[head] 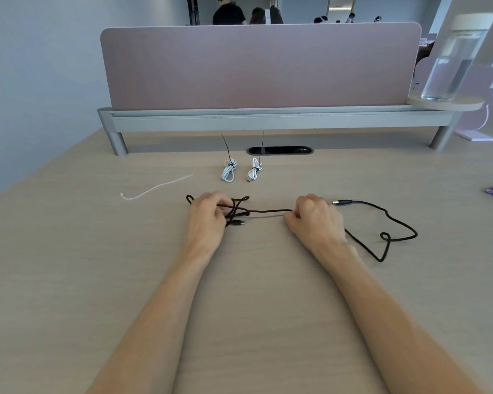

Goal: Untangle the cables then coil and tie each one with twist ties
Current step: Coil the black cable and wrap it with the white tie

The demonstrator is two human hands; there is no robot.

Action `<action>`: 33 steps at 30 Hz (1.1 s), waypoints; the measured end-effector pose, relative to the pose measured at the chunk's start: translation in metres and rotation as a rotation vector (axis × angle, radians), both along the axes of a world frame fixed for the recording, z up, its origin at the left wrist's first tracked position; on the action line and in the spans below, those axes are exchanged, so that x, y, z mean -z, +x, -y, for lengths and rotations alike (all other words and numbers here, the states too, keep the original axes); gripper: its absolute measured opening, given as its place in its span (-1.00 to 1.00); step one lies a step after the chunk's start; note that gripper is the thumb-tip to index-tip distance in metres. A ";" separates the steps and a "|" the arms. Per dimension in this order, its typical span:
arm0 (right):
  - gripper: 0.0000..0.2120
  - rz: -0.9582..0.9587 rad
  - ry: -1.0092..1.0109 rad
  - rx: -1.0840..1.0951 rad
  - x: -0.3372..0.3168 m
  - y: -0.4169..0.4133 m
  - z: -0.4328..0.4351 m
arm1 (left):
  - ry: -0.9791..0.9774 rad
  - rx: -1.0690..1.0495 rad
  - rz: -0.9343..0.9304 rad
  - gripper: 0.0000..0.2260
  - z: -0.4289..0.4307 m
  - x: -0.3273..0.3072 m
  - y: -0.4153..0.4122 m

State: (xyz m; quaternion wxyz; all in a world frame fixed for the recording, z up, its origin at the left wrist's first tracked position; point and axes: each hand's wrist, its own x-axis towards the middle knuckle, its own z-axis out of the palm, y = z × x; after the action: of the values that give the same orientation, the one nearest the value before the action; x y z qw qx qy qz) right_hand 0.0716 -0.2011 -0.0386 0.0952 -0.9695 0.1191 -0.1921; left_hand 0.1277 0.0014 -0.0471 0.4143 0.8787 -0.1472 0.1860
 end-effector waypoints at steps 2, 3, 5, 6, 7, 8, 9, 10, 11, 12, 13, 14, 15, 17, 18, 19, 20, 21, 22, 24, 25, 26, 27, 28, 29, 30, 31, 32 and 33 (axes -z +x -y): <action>-0.80 -0.009 -0.053 0.017 0.001 0.000 0.006 | 0.085 0.100 0.008 -0.60 0.006 0.001 -0.002; -0.77 0.022 -0.081 -0.024 0.003 0.001 0.007 | 0.117 0.114 0.007 -0.61 0.008 0.002 -0.002; -0.57 0.129 -0.079 -0.215 0.006 -0.001 0.004 | 0.150 0.118 -0.003 -0.63 0.009 0.003 -0.001; -0.47 0.187 -0.064 -0.338 0.007 0.000 0.000 | 0.158 0.114 -0.006 -0.64 0.009 0.004 0.000; -0.42 0.221 -0.047 -0.445 0.009 0.000 -0.005 | 0.164 0.110 -0.010 -0.65 0.008 0.004 0.000; -0.41 0.214 -0.021 -0.520 0.009 0.000 -0.011 | 0.164 0.110 -0.009 -0.65 0.008 0.004 0.000; -0.46 0.190 0.009 -0.570 0.009 0.000 -0.017 | 0.162 0.112 -0.009 -0.67 0.008 0.003 -0.001; -0.55 0.164 0.038 -0.599 0.009 0.001 -0.020 | 0.156 0.113 -0.012 -0.68 0.008 0.002 -0.002; -0.64 0.152 0.053 -0.615 0.010 0.001 -0.023 | 0.148 0.112 -0.021 -0.70 0.008 0.000 -0.003; -0.73 0.145 0.051 -0.629 0.011 0.002 -0.024 | 0.141 0.105 -0.035 -0.72 0.009 -0.001 -0.005; -0.79 0.150 0.041 -0.642 0.011 0.002 -0.024 | 0.136 0.090 -0.056 -0.75 0.009 -0.002 -0.006; -0.81 0.162 0.040 -0.641 0.012 0.003 -0.023 | 0.118 0.067 -0.086 -0.77 0.010 -0.004 -0.007; -0.82 0.170 0.053 -0.618 0.012 0.003 -0.021 | 0.081 0.046 -0.122 -0.77 0.009 -0.005 -0.008; -0.82 0.153 0.096 -0.521 0.007 0.000 -0.019 | -0.009 0.023 -0.185 -0.76 0.008 -0.005 -0.005; -0.83 0.140 0.108 -0.480 0.006 -0.001 -0.018 | -0.031 0.029 -0.208 -0.77 0.008 -0.006 -0.005; -0.82 0.141 0.102 -0.465 0.005 -0.002 -0.018 | -0.035 0.043 -0.233 -0.79 0.008 -0.006 -0.005; -0.81 0.151 0.075 -0.472 0.005 -0.003 -0.019 | -0.037 0.058 -0.257 -0.83 0.009 -0.006 -0.005; -0.80 0.158 0.040 -0.492 0.005 -0.004 -0.021 | -0.049 0.072 -0.280 -0.89 0.010 -0.007 -0.007; -0.80 0.160 0.020 -0.507 0.005 -0.004 -0.023 | -0.069 0.089 -0.298 -0.95 0.010 -0.009 -0.009; -0.81 0.160 0.027 -0.500 0.005 -0.002 -0.023 | -0.126 0.118 -0.318 -0.89 0.011 -0.014 -0.014; -0.81 0.164 0.037 -0.475 0.005 -0.002 -0.022 | -0.151 0.126 -0.313 -0.82 0.010 -0.015 -0.015; -0.81 0.176 0.044 -0.442 0.005 -0.002 -0.020 | -0.160 0.125 -0.286 -0.77 0.010 -0.015 -0.015; -0.81 0.197 0.046 -0.409 0.004 -0.002 -0.018 | -0.154 0.116 -0.250 -0.73 0.010 -0.016 -0.014; -0.81 0.215 0.046 -0.380 0.004 -0.002 -0.016 | -0.150 0.101 -0.215 -0.71 0.010 -0.015 -0.013; -0.81 0.230 0.040 -0.355 0.004 -0.002 -0.015 | -0.157 0.082 -0.187 -0.70 0.010 -0.014 -0.012; -0.82 0.244 0.035 -0.334 0.003 -0.002 -0.015 | -0.176 0.063 -0.158 -0.70 0.010 -0.013 -0.010; -0.82 0.263 0.026 -0.320 0.002 -0.002 -0.015 | -0.202 0.042 -0.129 -0.70 0.011 -0.013 -0.010; -0.82 0.287 0.015 -0.315 0.001 -0.002 -0.017 | -0.231 0.023 -0.106 -0.70 0.012 -0.013 -0.010; -0.82 0.310 0.004 -0.314 0.000 -0.002 -0.018 | -0.255 0.000 -0.095 -0.70 0.013 -0.013 -0.011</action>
State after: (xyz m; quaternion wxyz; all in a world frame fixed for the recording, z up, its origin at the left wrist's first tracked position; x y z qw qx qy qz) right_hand 0.0698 -0.1830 -0.0389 0.1430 -0.9349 -0.0489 -0.3212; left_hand 0.1170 -0.0117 -0.0339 0.5290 0.8268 -0.1028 0.1612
